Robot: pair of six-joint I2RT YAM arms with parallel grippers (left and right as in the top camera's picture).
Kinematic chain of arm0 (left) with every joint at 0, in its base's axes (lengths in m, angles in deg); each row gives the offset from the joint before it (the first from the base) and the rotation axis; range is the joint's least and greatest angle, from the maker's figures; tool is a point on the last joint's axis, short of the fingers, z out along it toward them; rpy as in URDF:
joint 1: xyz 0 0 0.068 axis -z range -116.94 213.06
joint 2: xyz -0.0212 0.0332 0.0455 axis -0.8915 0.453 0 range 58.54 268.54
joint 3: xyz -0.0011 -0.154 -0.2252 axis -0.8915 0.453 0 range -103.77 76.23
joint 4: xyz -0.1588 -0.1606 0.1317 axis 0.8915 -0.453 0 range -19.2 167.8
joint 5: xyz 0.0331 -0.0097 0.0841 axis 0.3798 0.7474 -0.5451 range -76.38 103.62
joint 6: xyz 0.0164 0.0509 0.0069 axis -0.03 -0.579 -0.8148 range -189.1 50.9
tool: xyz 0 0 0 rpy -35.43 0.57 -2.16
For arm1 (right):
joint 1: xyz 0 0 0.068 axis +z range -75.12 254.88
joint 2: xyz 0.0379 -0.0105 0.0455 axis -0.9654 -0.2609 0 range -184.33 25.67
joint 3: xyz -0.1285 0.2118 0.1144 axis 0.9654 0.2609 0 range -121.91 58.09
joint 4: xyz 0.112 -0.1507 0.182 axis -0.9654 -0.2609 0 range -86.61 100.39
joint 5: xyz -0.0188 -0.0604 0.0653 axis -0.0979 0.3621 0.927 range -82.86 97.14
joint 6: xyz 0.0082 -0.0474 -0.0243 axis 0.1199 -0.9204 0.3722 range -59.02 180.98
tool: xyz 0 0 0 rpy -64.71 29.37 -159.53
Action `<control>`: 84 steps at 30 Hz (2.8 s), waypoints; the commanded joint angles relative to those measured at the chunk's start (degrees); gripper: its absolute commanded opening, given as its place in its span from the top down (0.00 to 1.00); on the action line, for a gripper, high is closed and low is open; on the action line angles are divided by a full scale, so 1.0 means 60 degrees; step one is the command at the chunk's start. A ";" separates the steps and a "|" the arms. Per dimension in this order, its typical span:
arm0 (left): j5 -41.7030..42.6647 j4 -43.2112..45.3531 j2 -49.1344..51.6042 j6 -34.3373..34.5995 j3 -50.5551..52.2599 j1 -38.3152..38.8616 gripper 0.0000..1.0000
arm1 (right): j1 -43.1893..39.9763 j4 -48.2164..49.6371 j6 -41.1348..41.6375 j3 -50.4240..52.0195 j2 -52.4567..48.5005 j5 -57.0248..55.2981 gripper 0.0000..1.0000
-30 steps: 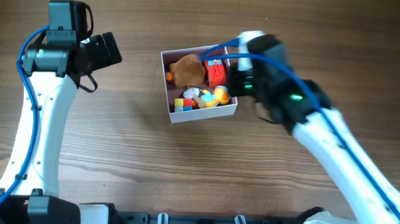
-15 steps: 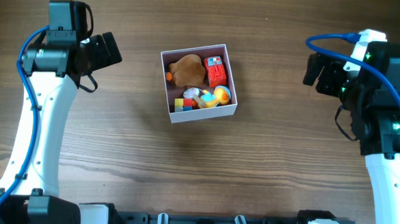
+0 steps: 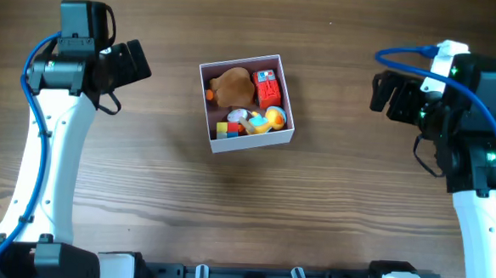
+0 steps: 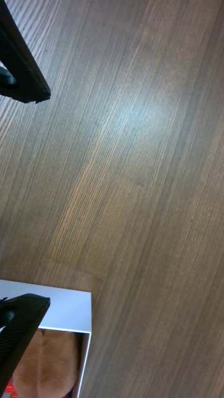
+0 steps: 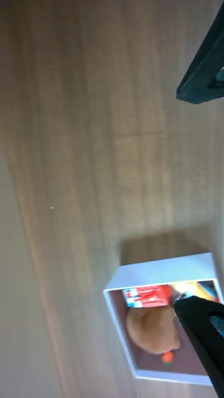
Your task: Pack container
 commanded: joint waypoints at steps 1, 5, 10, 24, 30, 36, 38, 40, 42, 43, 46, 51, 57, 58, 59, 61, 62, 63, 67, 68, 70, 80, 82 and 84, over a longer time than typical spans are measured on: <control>-0.0022 -0.0004 0.0036 0.0084 -0.0011 -0.0051 0.00 | 0.0029 0.0958 -0.0186 -0.0168 0.0200 -0.0419 0.00; -0.0022 -0.0004 0.0036 0.0084 -0.0011 -0.0051 0.00 | 0.0025 0.1494 -0.1115 -0.0164 0.0907 -0.0561 0.00; -0.0022 -0.0004 0.0036 0.0087 -0.0011 -0.0051 0.00 | -0.0295 0.1421 -0.2175 0.0273 0.2441 -0.1512 0.00; -0.0022 -0.0004 0.0036 0.0084 -0.0011 -0.0051 0.00 | -0.1781 0.2725 -0.2135 0.7413 0.8094 -0.0969 0.00; -0.0022 -0.0004 0.0036 0.0084 -0.0007 -0.0051 0.00 | -0.1785 0.2892 -0.2240 0.9409 1.0287 -0.0583 0.00; -0.0022 -0.0004 0.0036 0.0084 -0.0007 -0.0051 0.00 | -0.1781 0.2845 -0.2251 1.0207 1.1183 -0.0539 0.00; -0.0022 -0.0004 0.0036 0.0084 -0.0007 -0.0051 0.00 | -0.1781 0.2845 -0.2124 1.0316 1.1180 -0.0546 0.00; -0.0022 -0.0004 0.0036 0.0084 -0.0007 -0.0051 0.00 | -0.1781 0.2801 -0.2116 1.0418 1.1180 -0.0546 0.00; -0.0022 -0.0004 0.0036 0.0084 -0.0007 -0.0051 0.00 | -0.1781 0.2809 -0.2120 1.0542 1.1180 -0.0546 0.00; -0.0022 -0.0004 0.0036 0.0084 -0.0007 -0.0051 0.00 | -0.1781 0.2809 -0.2120 1.0601 1.1180 -0.0546 0.00; -0.0022 -0.0004 0.0036 0.0084 -0.0011 -0.0051 0.00 | -0.1781 0.2776 -0.2116 1.0845 1.1169 -0.0543 0.00; -0.0022 -0.0004 0.0036 0.0084 -0.0007 -0.0051 0.00 | -0.1781 0.2790 -0.2120 1.0841 1.1165 -0.0546 0.00; -0.0022 -0.0004 0.0036 0.0084 -0.0007 -0.0051 0.00 | -0.1781 0.2790 -0.2120 1.0841 1.1165 -0.0546 0.00; -0.0022 -0.0004 0.0036 0.0084 -0.0011 -0.0051 0.00 | -0.1781 0.2790 -0.2120 1.0841 1.1165 -0.0546 0.00; -0.0022 -0.0004 0.0036 0.0084 -0.0007 -0.0051 0.00 | -0.1781 0.2790 -0.2120 1.0841 1.1165 -0.0546 0.00; -0.0022 -0.0004 0.0036 0.0084 -0.0007 -0.0051 0.00 | -0.1781 0.2790 -0.2124 1.0841 1.1165 -0.0546 0.00; -0.0022 -0.0004 0.0036 0.0084 -0.0007 -0.0051 0.00 | -0.1781 0.2790 -0.2124 1.0841 1.1165 -0.0546 0.00; -0.0022 -0.0004 0.0036 0.0084 -0.0007 -0.0051 0.00 | -0.1781 0.2790 -0.2120 1.0841 1.1165 -0.0546 0.00; -0.0022 0.0018 -0.0393 0.0084 -0.0007 0.0066 0.00 | -0.1781 0.2790 -0.2124 1.0841 1.1165 -0.0546 0.00; -0.0022 0.0018 -0.0597 0.0084 -0.0007 0.0131 0.00 | -0.1781 0.2790 -0.2120 1.0841 1.1165 -0.0546 0.00; -0.0084 0.0000 -0.1158 0.0004 -0.0007 0.0299 0.00 | -0.1781 0.2790 -0.2120 1.0841 1.1165 -0.0546 0.00; -0.0532 0.1086 -0.5512 -0.0022 0.2291 0.0459 0.00 | -0.1781 0.2790 -0.2120 1.0841 1.1165 -0.0543 0.00; -0.0528 0.1741 -0.6634 -0.0018 0.3544 0.0459 0.00 | -0.1781 0.2790 -0.2120 1.0841 1.1165 -0.0546 0.00; -0.0517 0.2335 -0.7777 -0.0011 0.4907 0.0459 0.00 | -0.1781 0.2790 -0.2124 1.0841 1.1165 -0.0546 0.00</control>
